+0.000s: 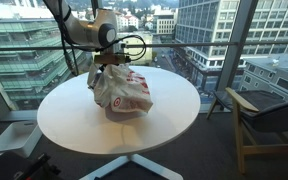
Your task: Remove the items from the plastic bag and put them on the table.
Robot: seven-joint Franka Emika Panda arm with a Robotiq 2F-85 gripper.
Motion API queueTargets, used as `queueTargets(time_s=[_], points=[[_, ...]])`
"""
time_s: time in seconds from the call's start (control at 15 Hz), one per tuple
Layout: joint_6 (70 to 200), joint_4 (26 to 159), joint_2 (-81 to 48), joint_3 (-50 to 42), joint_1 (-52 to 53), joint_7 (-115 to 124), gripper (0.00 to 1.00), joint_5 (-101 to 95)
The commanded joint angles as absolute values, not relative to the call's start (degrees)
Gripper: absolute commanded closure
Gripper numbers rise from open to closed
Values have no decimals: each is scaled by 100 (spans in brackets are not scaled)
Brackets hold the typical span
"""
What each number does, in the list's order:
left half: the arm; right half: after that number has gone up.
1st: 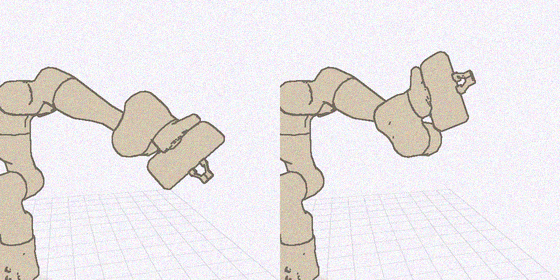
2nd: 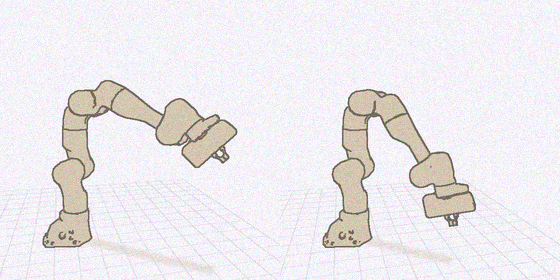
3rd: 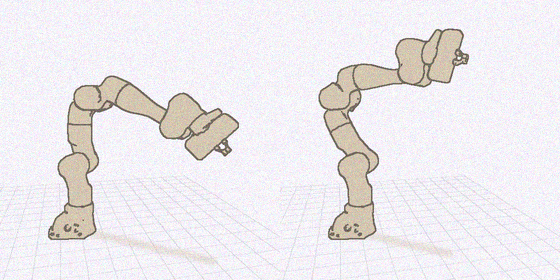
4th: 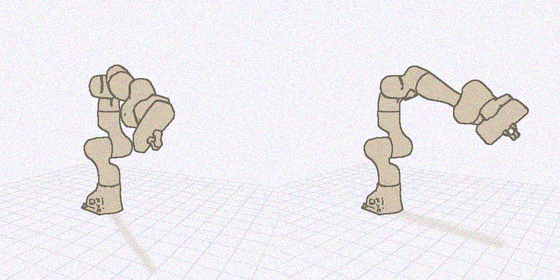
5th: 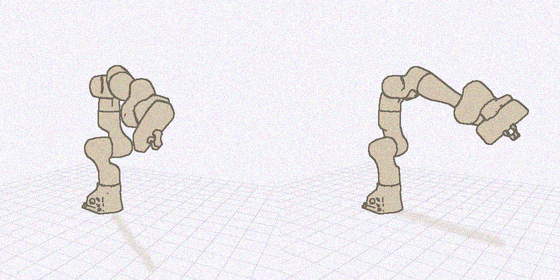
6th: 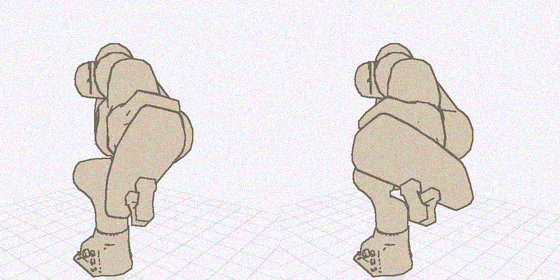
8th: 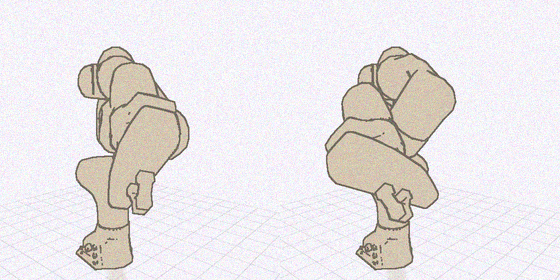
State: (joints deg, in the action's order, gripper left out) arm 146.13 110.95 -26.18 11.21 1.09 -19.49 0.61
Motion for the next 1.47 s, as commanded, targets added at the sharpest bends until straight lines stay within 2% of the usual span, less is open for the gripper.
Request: queueTargets(time_s=[0.0,0.33,0.53,1.0,1.4], points=[[13403,10595,-2461,1632,-350,-2383,98,1272],[11814,10175,-2078,1710,-624,-2695,97,2958],[11305,10372,-1392,1626,-615,-3069,98,3776],[10236,10843,-50,1306,-60,-3924,98,4215],[11088,11479,231,1365,708,-4845,98,3871]])
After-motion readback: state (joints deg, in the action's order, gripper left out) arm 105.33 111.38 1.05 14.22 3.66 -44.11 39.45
